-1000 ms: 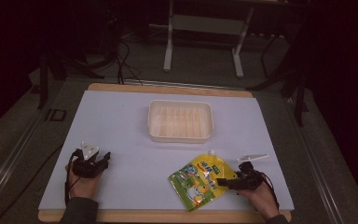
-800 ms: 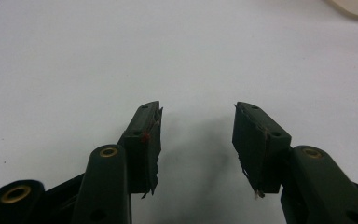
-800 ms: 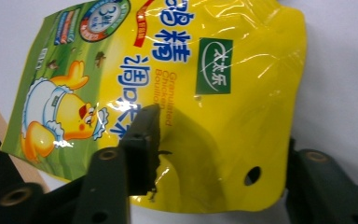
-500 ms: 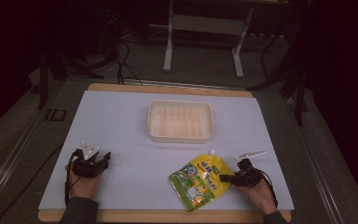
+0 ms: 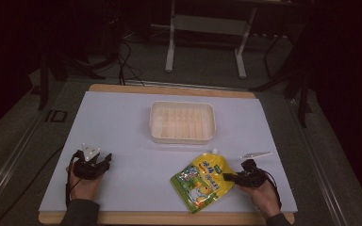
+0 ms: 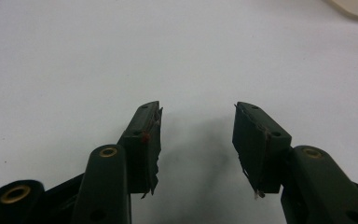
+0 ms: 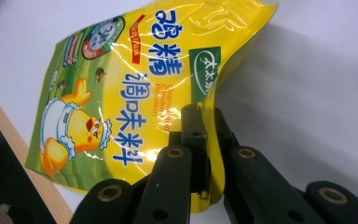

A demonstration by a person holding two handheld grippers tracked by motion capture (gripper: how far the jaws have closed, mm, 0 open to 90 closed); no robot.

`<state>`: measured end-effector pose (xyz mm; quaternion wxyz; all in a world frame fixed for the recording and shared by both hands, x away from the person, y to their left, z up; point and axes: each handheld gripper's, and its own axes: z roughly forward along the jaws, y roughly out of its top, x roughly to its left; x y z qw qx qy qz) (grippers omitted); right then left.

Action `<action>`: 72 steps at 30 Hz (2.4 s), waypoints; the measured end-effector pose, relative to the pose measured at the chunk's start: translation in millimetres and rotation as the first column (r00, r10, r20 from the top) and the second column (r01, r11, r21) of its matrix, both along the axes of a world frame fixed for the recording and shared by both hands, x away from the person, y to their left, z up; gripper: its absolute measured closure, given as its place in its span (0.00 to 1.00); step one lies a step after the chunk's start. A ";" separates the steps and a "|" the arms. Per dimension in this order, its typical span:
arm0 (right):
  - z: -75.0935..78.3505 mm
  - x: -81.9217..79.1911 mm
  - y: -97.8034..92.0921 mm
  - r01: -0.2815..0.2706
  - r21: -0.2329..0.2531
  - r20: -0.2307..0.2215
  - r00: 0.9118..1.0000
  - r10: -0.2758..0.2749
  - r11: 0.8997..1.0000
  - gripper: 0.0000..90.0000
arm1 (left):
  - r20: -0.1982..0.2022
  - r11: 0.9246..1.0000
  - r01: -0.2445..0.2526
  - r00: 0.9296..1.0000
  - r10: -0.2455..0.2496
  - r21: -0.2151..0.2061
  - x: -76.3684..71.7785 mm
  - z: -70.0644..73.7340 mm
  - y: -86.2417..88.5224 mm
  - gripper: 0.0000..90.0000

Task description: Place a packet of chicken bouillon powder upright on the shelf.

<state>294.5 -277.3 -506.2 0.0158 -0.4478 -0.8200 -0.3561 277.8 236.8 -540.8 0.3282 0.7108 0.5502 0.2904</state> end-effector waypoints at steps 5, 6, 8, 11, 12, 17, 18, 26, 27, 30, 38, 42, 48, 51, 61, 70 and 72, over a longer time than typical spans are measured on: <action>8.8 1.0 -0.9 0.011 0.024 0.024 1.000 -0.011 1.000 1.00 | 0.000 1.000 0.001 1.000 -0.001 -0.001 0.0 0.0 0.1 0.57; 8.8 1.0 -0.9 0.011 0.024 0.024 1.000 -0.011 1.000 1.00 | 0.001 1.000 0.001 1.000 -0.001 -0.001 0.0 -0.1 0.1 0.57; 15.3 2.1 -1.3 0.014 0.044 0.041 0.999 -0.016 0.999 1.00 | 0.000 1.000 0.002 1.000 -0.002 -0.001 0.1 0.0 0.0 0.57; 23.2 3.0 -1.1 0.023 0.054 0.060 0.998 -0.027 0.998 1.00 | 0.000 1.000 0.002 1.000 -0.002 -0.001 0.2 -0.2 -0.1 0.57; 26.1 3.4 -1.1 0.025 0.054 0.068 0.997 -0.029 0.998 1.00 | 0.000 1.000 0.001 1.000 -0.001 0.000 0.2 -0.2 -0.3 0.57; 39.7 5.5 -4.4 0.045 0.058 0.108 0.993 -0.051 0.997 1.00 | 0.002 1.000 -0.001 1.000 0.001 0.000 0.0 -0.1 -0.4 0.56; 43.2 6.3 -6.5 0.053 0.061 0.115 0.992 -0.060 0.997 1.00 | 0.002 1.000 -0.002 1.000 0.002 -0.001 0.0 -0.1 -0.3 0.56; 71.8 7.1 -28.8 0.115 0.088 0.180 0.975 -0.129 0.989 1.00 | 0.001 1.000 0.000 1.000 0.000 0.002 0.3 -0.3 -0.6 0.56; 75.4 6.5 -32.2 0.124 0.093 0.187 0.972 -0.140 0.988 1.00 | 0.001 1.000 0.000 1.000 0.000 0.001 0.3 -0.4 -0.6 0.56; 85.0 4.5 -42.9 0.152 0.120 0.211 0.962 -0.174 0.981 1.00 | -0.001 1.000 0.002 1.000 -0.002 0.004 0.5 -0.5 -1.0 0.56; 90.1 -2.3 -50.8 0.123 0.165 0.208 0.966 -0.156 0.979 1.00 | -0.002 1.000 0.000 1.000 0.000 0.006 0.6 -0.6 -1.1 0.56; 94.5 -2.7 -46.2 0.069 0.159 0.204 0.974 -0.101 0.985 1.00 | -0.001 1.000 0.000 1.000 0.000 0.003 0.6 -0.6 -0.9 0.56; 97.6 -3.0 -39.6 0.018 0.121 0.192 0.981 -0.041 0.993 0.95 | -0.001 1.000 0.000 1.000 0.000 0.003 0.5 -0.5 -0.9 0.56; 94.0 -3.1 -38.1 0.015 0.099 0.181 0.983 -0.033 0.995 0.96 | -0.001 1.000 0.000 1.000 0.000 0.003 0.6 -0.6 -0.9 0.56; 89.2 0.1 -31.8 -0.013 0.102 0.131 0.991 -0.001 0.995 0.93 | -0.001 1.000 -0.002 1.000 0.002 0.006 0.6 -0.6 -1.0 0.56; 90.3 -0.1 -23.6 -0.021 0.070 0.132 0.991 0.012 0.997 0.98 | 0.000 1.000 -0.001 1.000 0.001 0.004 0.5 -0.5 -0.9 0.56; 91.3 -0.4 -21.7 -0.013 0.087 0.108 0.994 0.003 0.996 0.99 | 0.001 1.000 -0.001 1.000 0.001 0.005 0.4 -0.5 -0.9 0.56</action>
